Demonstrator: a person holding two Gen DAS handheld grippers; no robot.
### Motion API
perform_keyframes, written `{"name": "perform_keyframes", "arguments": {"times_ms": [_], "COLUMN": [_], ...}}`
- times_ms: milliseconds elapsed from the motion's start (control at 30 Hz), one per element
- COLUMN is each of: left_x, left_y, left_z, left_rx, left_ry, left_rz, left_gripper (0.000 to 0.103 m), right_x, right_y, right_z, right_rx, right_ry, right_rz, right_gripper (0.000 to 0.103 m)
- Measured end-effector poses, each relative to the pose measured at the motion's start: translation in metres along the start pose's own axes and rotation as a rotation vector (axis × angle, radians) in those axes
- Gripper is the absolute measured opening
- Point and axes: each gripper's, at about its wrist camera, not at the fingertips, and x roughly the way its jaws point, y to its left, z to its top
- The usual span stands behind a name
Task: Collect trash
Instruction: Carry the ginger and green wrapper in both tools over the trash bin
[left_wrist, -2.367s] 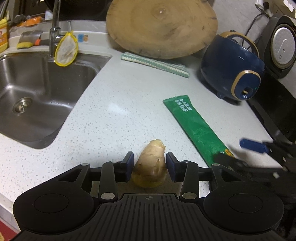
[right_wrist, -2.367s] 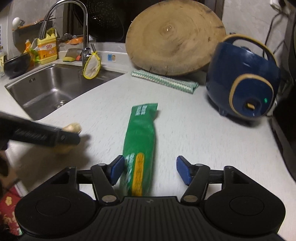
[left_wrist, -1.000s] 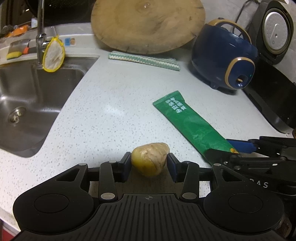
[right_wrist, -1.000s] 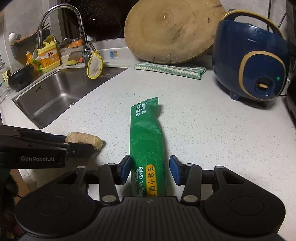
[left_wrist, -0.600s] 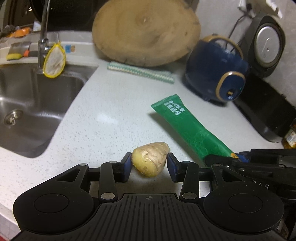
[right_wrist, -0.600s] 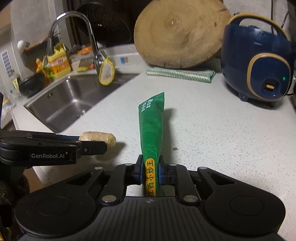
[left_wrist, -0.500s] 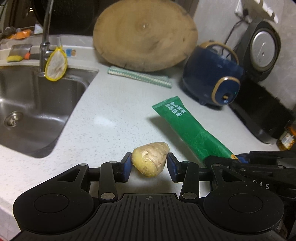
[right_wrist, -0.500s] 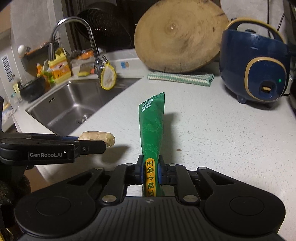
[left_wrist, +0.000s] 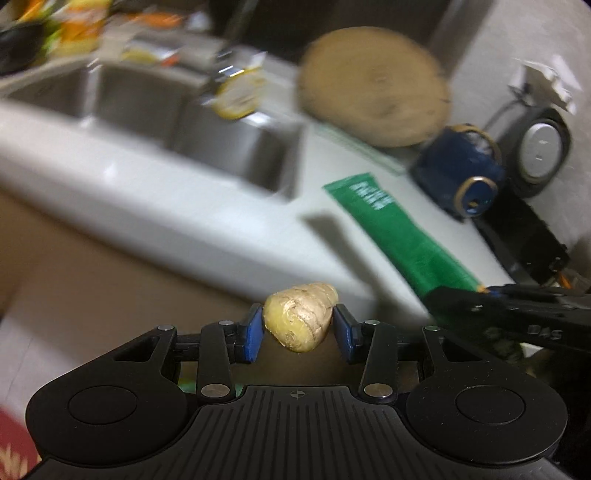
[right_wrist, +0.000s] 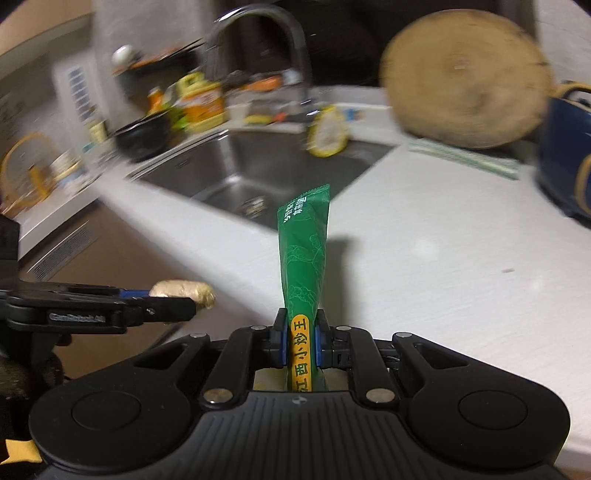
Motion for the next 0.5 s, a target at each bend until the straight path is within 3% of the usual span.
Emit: {"name": "perform_keyframes", "arguments": {"times_ms": [133,200,300,500], "left_x": [0.000,0.015,0.044,0.114], "left_y": [0.047,0.071,0.096,0.126], "left_z": [-0.035,-0.055,-0.083,-0.132], "left_rx": [-0.089,-0.156,-0.191,-0.302], "left_ry": [0.137,0.251,0.368,0.478], "left_rz": [0.056,0.075,0.072,0.093], "left_gripper": [0.046,0.045,0.045,0.045], "right_x": [0.024,0.044,0.062,0.094], "right_y": [0.039,0.050,0.059,0.051], "right_z": [-0.019,-0.031,-0.047,-0.091], "right_rx": [-0.012,0.023,0.023,0.034], "right_ry": [0.116,0.219,0.301,0.461], "right_rz": [0.068,0.082,0.065,0.006], "right_gripper": [0.013,0.013,0.012,0.012]}}
